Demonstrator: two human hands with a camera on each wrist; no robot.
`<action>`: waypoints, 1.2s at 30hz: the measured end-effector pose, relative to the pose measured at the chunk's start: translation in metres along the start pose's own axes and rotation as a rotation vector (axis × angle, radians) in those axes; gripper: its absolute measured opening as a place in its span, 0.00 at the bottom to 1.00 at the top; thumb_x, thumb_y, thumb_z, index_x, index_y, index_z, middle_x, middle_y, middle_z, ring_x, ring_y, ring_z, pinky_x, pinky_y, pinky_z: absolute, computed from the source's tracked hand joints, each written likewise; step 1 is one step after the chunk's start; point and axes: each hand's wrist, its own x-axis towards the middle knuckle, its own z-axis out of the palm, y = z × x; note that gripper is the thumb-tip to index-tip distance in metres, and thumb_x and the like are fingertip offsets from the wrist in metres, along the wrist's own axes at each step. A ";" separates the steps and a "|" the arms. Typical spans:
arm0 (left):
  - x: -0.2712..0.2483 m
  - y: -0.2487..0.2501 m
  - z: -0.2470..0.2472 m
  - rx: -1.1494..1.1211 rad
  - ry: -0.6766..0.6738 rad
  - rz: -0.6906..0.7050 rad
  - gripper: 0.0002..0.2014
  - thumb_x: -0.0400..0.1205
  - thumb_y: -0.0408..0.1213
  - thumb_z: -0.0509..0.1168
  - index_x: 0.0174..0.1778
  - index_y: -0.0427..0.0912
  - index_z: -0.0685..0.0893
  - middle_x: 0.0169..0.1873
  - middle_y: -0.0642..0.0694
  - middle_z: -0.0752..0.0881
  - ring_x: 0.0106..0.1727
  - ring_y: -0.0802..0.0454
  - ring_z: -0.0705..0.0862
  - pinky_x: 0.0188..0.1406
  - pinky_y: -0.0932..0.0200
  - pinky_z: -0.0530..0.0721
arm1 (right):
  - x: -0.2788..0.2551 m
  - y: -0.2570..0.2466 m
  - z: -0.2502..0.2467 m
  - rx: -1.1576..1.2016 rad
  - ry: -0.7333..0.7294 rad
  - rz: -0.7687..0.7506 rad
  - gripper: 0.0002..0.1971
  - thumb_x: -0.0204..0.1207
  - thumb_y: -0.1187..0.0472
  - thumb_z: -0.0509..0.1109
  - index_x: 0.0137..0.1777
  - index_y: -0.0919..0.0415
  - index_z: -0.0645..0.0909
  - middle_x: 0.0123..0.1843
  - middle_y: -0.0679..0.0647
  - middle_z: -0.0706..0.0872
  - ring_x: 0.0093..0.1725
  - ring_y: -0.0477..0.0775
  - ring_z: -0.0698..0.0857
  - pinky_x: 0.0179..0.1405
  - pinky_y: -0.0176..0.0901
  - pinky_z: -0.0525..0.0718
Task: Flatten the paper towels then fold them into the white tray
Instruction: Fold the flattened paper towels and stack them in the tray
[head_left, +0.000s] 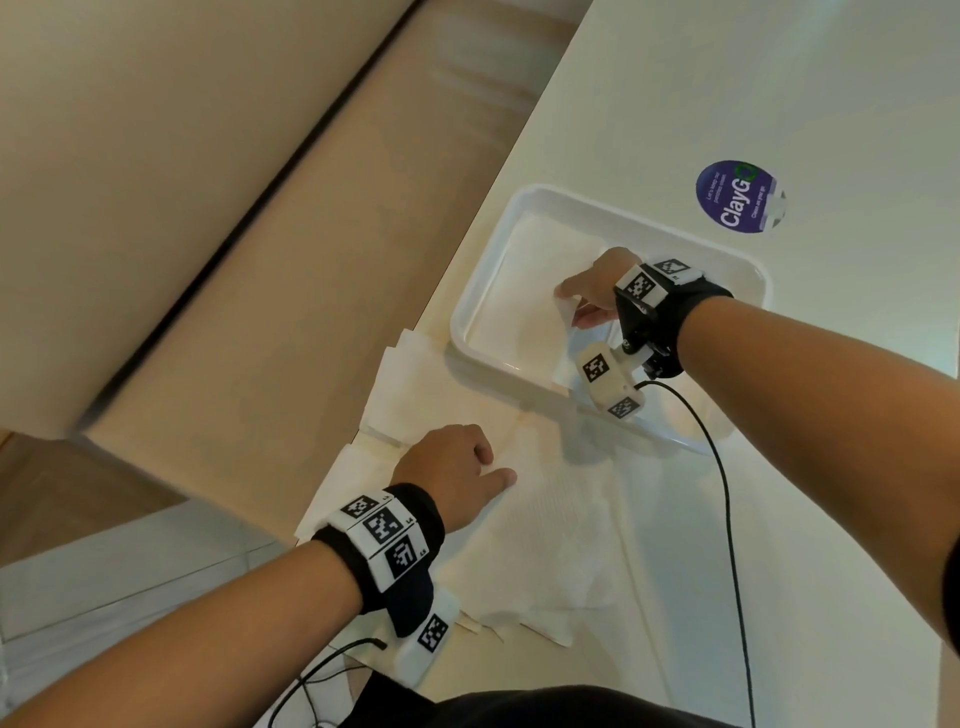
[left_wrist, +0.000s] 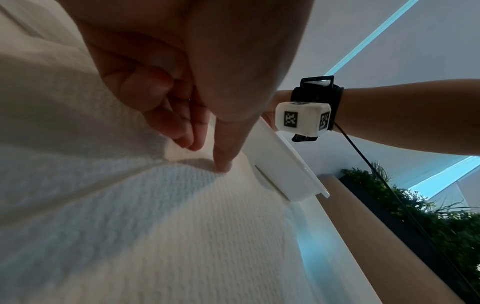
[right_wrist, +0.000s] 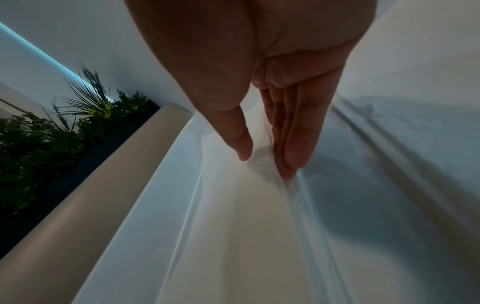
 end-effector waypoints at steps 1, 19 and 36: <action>0.001 0.000 0.000 -0.012 0.003 -0.001 0.15 0.76 0.56 0.71 0.46 0.49 0.80 0.35 0.58 0.77 0.38 0.57 0.78 0.47 0.57 0.83 | 0.001 0.001 -0.001 0.004 0.016 0.005 0.10 0.74 0.57 0.75 0.35 0.62 0.83 0.29 0.56 0.90 0.37 0.53 0.92 0.52 0.53 0.89; -0.008 0.002 0.002 -0.184 0.015 0.092 0.08 0.81 0.43 0.68 0.38 0.48 0.78 0.35 0.53 0.82 0.36 0.59 0.78 0.35 0.70 0.73 | -0.085 0.020 -0.010 -0.225 0.072 -0.425 0.17 0.75 0.48 0.72 0.58 0.56 0.78 0.47 0.50 0.87 0.39 0.45 0.87 0.41 0.41 0.83; -0.036 0.003 -0.001 -0.543 -0.141 0.278 0.04 0.85 0.32 0.63 0.47 0.45 0.76 0.33 0.54 0.83 0.37 0.59 0.77 0.41 0.69 0.74 | -0.156 0.120 0.014 -0.178 -0.152 -0.631 0.25 0.66 0.53 0.81 0.63 0.50 0.78 0.53 0.44 0.85 0.49 0.42 0.84 0.51 0.36 0.80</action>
